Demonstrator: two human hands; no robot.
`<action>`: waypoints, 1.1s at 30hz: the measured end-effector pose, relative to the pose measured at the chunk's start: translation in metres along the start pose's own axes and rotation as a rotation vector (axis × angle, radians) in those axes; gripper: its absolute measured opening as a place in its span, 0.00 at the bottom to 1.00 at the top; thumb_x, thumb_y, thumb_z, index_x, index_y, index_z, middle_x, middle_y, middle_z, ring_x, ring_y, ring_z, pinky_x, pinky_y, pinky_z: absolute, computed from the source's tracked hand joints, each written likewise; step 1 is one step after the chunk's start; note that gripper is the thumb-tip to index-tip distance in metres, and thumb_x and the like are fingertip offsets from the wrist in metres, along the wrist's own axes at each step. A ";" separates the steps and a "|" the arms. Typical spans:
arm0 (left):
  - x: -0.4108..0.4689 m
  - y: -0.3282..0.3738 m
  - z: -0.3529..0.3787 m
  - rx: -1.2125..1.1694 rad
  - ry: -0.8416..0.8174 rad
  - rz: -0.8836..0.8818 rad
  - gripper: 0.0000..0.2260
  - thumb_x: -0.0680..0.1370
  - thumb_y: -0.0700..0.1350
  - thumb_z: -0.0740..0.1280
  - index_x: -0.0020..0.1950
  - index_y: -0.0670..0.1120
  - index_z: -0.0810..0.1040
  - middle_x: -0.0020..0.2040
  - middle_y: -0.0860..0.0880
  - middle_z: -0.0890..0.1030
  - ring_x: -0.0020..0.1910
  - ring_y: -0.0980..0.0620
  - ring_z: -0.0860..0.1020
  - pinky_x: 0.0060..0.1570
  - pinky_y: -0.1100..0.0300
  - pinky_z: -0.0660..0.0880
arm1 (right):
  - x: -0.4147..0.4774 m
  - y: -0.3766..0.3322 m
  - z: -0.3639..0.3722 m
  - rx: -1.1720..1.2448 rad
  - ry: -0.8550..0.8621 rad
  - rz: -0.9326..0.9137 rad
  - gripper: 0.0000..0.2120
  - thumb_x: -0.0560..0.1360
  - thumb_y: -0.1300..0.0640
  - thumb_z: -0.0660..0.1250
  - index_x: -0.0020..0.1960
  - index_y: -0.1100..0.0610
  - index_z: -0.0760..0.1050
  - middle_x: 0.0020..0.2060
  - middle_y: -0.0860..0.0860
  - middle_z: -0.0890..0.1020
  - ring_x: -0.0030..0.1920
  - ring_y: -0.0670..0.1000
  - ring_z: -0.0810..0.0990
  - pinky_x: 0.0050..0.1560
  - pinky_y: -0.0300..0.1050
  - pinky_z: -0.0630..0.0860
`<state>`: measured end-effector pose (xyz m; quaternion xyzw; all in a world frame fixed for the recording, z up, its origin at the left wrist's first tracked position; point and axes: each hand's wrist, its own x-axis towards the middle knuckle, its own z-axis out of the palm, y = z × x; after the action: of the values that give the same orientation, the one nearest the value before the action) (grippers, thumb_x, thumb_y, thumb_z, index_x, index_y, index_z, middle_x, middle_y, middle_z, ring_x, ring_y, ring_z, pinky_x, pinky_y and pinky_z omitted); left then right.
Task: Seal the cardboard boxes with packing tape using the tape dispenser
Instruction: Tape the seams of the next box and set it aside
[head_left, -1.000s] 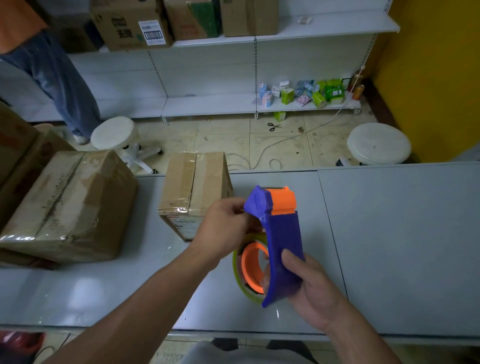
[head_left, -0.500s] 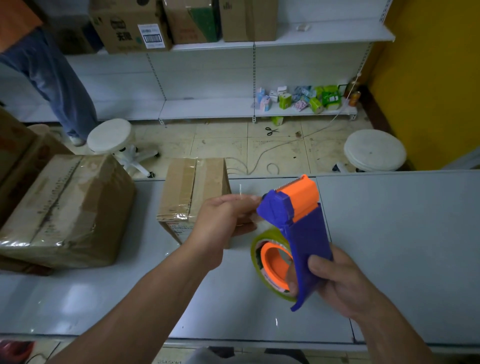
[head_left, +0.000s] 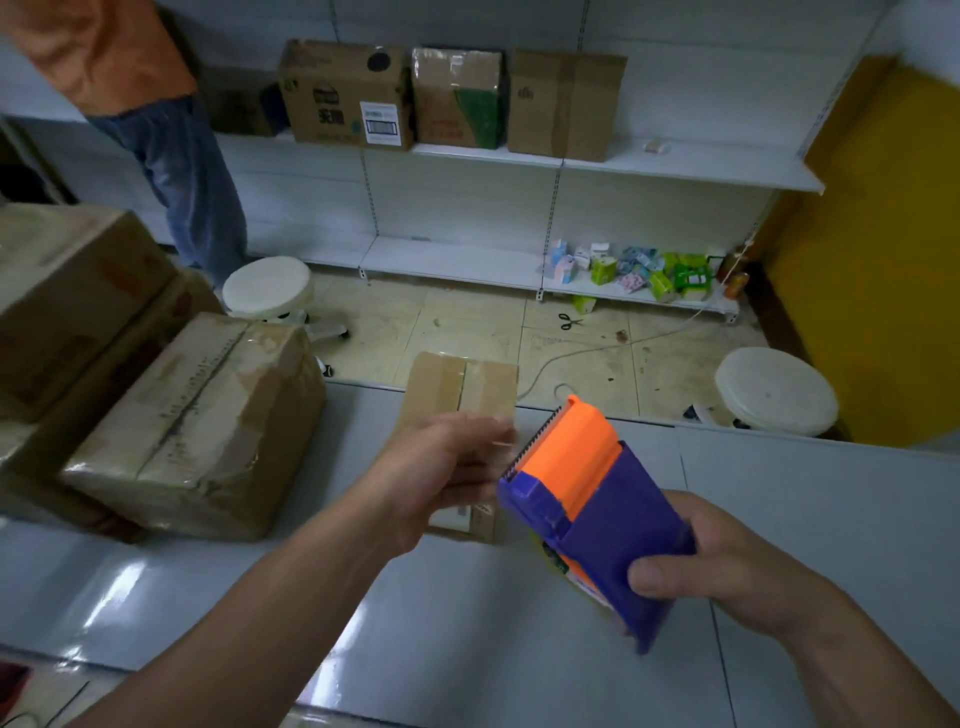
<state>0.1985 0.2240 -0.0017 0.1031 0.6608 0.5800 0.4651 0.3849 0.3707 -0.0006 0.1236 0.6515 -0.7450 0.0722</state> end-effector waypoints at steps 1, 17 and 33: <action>-0.001 0.001 -0.005 0.024 0.020 0.033 0.08 0.77 0.45 0.69 0.48 0.41 0.84 0.35 0.49 0.82 0.32 0.55 0.80 0.32 0.65 0.75 | 0.003 -0.003 0.000 -0.026 -0.012 0.010 0.16 0.61 0.51 0.75 0.49 0.50 0.82 0.42 0.53 0.85 0.40 0.50 0.83 0.40 0.40 0.78; -0.004 -0.003 -0.048 -0.245 0.318 0.302 0.06 0.74 0.44 0.72 0.45 0.42 0.86 0.42 0.44 0.86 0.43 0.51 0.84 0.42 0.61 0.77 | 0.035 -0.065 -0.014 -0.521 -0.078 0.360 0.29 0.61 0.40 0.73 0.58 0.54 0.77 0.51 0.50 0.85 0.53 0.51 0.83 0.54 0.41 0.77; 0.003 -0.047 -0.050 -0.335 0.532 0.305 0.04 0.75 0.42 0.72 0.48 0.46 0.86 0.44 0.55 0.86 0.45 0.66 0.81 0.39 0.76 0.72 | 0.085 -0.080 -0.019 -0.712 -0.125 0.628 0.22 0.64 0.44 0.71 0.54 0.54 0.78 0.46 0.49 0.86 0.47 0.48 0.85 0.43 0.35 0.77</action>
<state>0.1791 0.1778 -0.0491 -0.0319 0.6317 0.7497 0.1948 0.2836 0.4049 0.0501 0.2371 0.7917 -0.4238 0.3705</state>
